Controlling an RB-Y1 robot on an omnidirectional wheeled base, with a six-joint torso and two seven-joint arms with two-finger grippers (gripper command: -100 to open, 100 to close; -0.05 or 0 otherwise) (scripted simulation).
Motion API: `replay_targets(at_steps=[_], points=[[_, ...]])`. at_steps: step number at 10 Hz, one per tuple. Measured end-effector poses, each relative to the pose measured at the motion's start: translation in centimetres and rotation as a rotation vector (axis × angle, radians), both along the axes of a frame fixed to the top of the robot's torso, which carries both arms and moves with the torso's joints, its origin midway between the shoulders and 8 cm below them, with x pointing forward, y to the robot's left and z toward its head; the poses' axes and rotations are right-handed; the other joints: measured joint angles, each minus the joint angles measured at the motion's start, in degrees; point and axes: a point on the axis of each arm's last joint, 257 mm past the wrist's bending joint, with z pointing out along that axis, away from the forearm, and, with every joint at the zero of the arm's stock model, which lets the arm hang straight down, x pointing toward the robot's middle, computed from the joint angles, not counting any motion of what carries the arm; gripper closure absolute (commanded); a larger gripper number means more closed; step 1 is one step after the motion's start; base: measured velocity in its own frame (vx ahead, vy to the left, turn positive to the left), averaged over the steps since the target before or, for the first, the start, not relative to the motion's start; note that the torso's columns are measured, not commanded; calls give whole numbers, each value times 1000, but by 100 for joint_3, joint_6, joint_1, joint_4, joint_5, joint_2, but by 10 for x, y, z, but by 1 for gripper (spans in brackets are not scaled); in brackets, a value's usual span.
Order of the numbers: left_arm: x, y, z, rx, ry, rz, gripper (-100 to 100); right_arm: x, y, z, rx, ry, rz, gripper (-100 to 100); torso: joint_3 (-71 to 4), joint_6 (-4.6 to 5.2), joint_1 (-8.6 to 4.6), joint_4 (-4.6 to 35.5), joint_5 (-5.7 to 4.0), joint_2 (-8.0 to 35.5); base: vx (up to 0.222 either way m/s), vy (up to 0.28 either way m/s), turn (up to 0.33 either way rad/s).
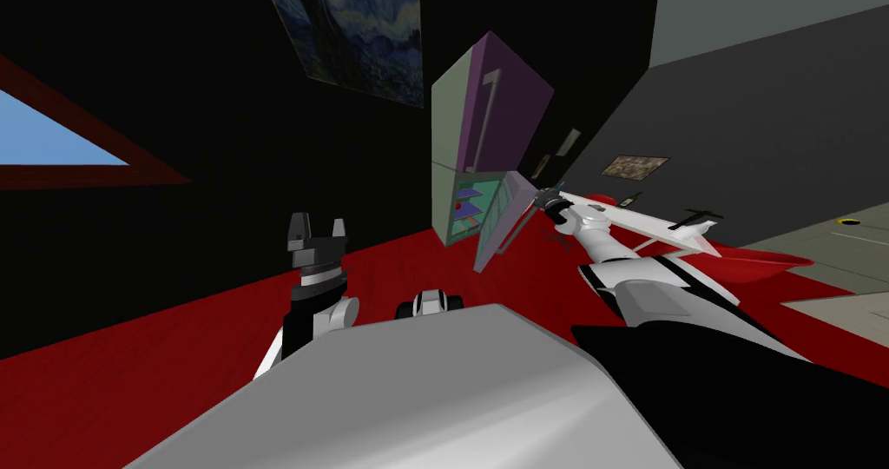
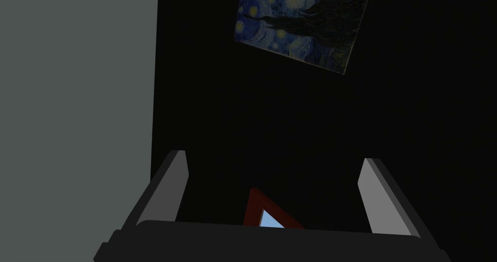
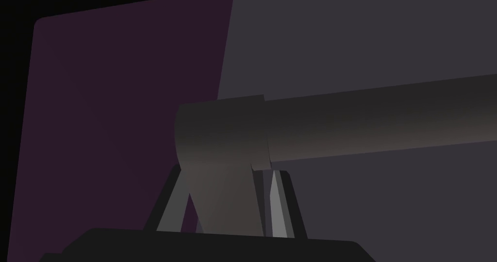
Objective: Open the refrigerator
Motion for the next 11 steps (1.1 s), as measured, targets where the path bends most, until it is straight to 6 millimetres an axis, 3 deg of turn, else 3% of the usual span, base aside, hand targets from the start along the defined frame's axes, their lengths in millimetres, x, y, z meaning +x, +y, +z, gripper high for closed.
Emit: replay_targets(at_steps=[1, 3, 8, 11], points=[[0, 0, 0, 0, 0, 0, 0, -1, -2, 2, -2, -1, -3, 100, 0, -23, 16, -5, 2, 1, -65, -211, -7], [0, 0, 0, 0, 0, 0, 0, 7, 16, -5, 0, 9, 47, 100, -6, -37, -42, 7, 0, -1, -80, -277, 23], [0, 0, 0, 0, 0, 0, 0, 20, 52, 1, -1, 2, 160, 100, -17, -46, 37, -13, 11, -21, -86, -327, 8], [0, 0, 0, 0, 0, 0, 0, 26, 82, 3, 2, -2, 240, 100, 9, -15, 11, -5, -4, 16, -90, -276, 41]])
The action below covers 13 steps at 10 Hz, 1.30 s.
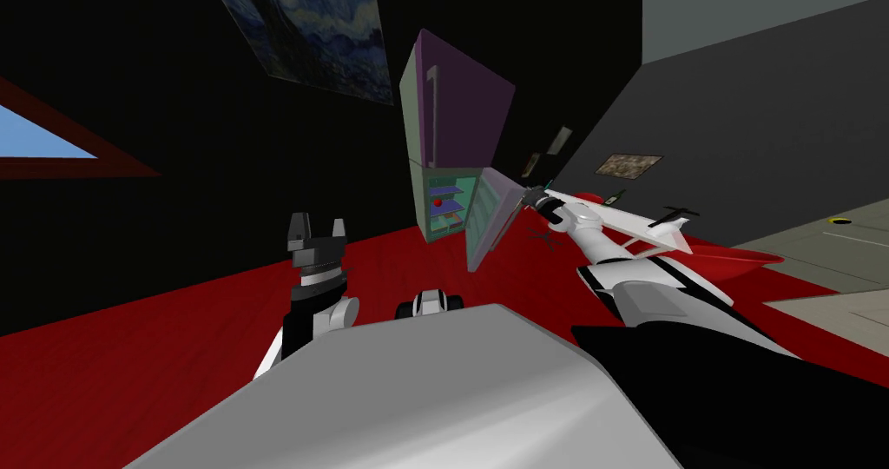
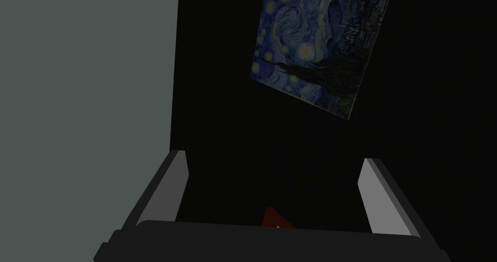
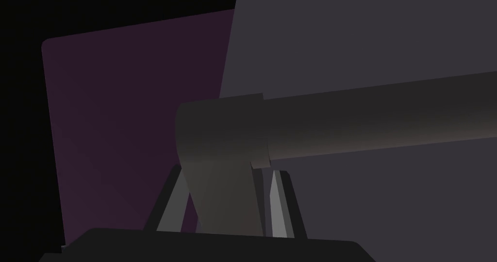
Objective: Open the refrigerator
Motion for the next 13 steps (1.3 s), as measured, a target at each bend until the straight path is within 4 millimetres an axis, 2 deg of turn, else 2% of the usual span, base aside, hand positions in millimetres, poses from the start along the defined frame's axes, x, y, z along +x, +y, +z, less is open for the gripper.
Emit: replay_targets(at_steps=[1, 2, 4, 5, 6, 8, 13], points=[[0, 0, 0, 0, 0, 0, 0, 0, 2, 4, -2, -5, 5, 100, -2, 7, 46, -5, 4, -10, -10, -159, 25], [0, 0, 0, 0, 0, 0, 0, 2, 5, 3, -1, -4, 16, 100, -9, -8, 31, 0, 16, -15, -40, -272, 29], [0, 0, 0, 0, 0, 0, 0, 5, 24, -1, 0, 3, 67, 100, -9, -19, -21, 14, 12, -9, -24, -290, 39], [0, 0, 0, 0, 0, 0, 0, 6, 29, -2, -1, 3, 83, 100, -19, -14, 3, 7, 14, -28, 40, -248, -8], [0, 0, 0, 0, 0, 0, 0, 7, 34, -2, -1, 4, 98, -100, -29, -25, 16, 2, 21, -43, -19, -161, 112], [0, 0, 0, -1, 0, 0, 0, 4, 27, 7, -8, -4, 75, -100, -28, -51, 87, -6, 40, -39, -48, -33, 128], [0, 0, 0, -1, 0, 0, 0, -5, 23, 24, -14, -13, 32, -100, -26, -33, -5, 11, 25, -33, -51, -41, 107]])
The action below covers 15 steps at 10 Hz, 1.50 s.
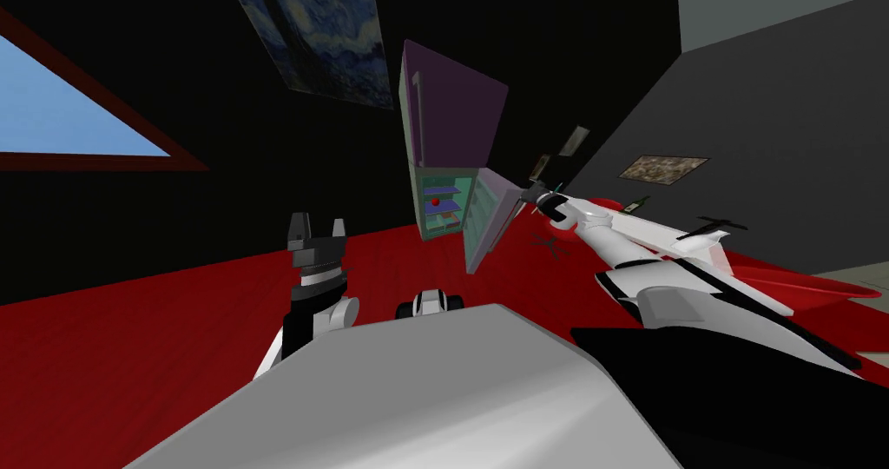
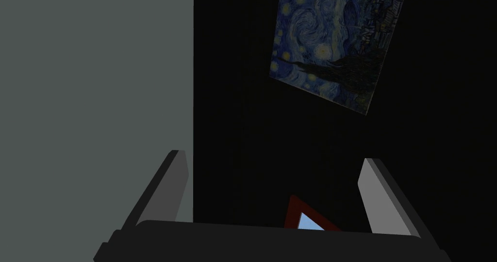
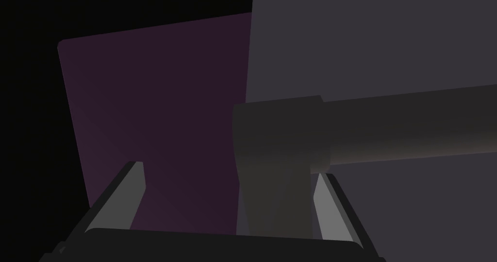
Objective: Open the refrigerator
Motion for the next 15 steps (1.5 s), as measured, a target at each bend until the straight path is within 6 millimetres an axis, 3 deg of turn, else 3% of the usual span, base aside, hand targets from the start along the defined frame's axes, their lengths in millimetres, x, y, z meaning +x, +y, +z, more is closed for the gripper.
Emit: replay_targets(at_steps=[14, 15], points=[[0, 0, 0, 0, 0, 0, 0, -25, -9, 14, 17, 35, -143, -100, 11, -5, 59, 21, 37, 19, -41, -47, 93], [0, 0, 0, 0, 0, 0, 0, -25, -10, 12, 18, 38, -148, 0, 13, 9, 60, 12, 26, 19, 0, 0, 0]])
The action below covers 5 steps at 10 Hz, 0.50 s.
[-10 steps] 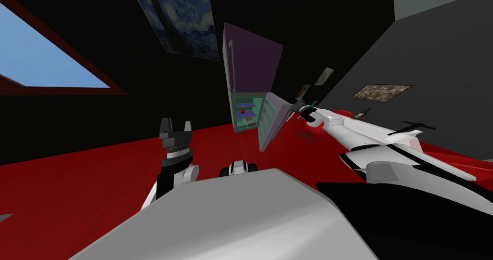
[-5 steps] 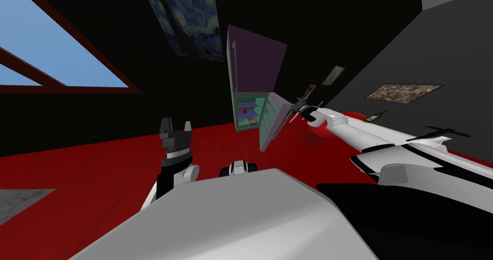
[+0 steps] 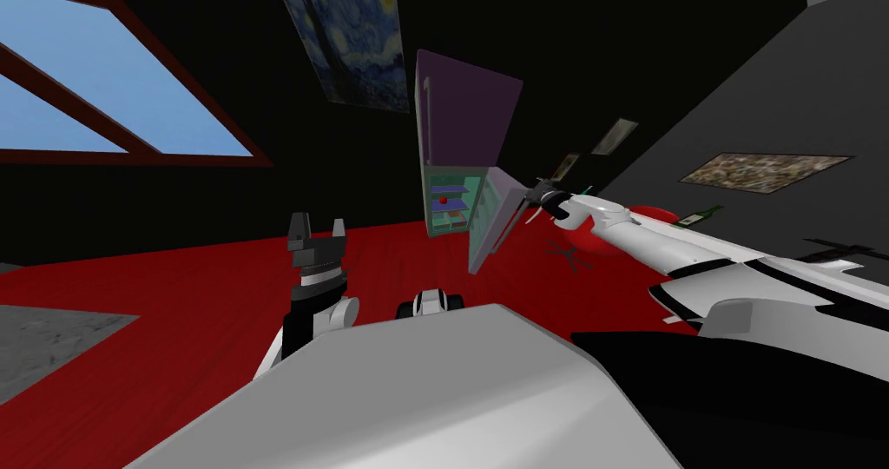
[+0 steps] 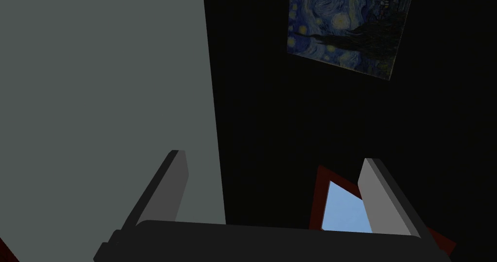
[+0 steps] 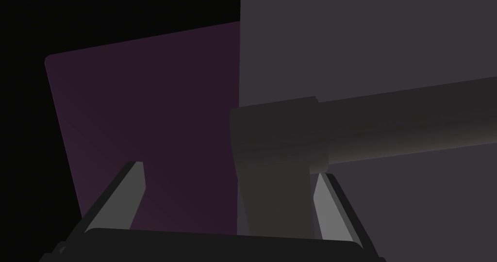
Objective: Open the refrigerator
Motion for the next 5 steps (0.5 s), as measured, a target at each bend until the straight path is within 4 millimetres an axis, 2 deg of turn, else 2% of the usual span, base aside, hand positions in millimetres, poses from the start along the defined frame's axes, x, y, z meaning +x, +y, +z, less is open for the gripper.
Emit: replay_targets(at_steps=[5], points=[[0, 0, 0, 0, 0, 0, 0, 0, 0, -8, 3, 13, 0, 0, 4, 7, -41, -14, -30, 5, 0, 0, 0]])
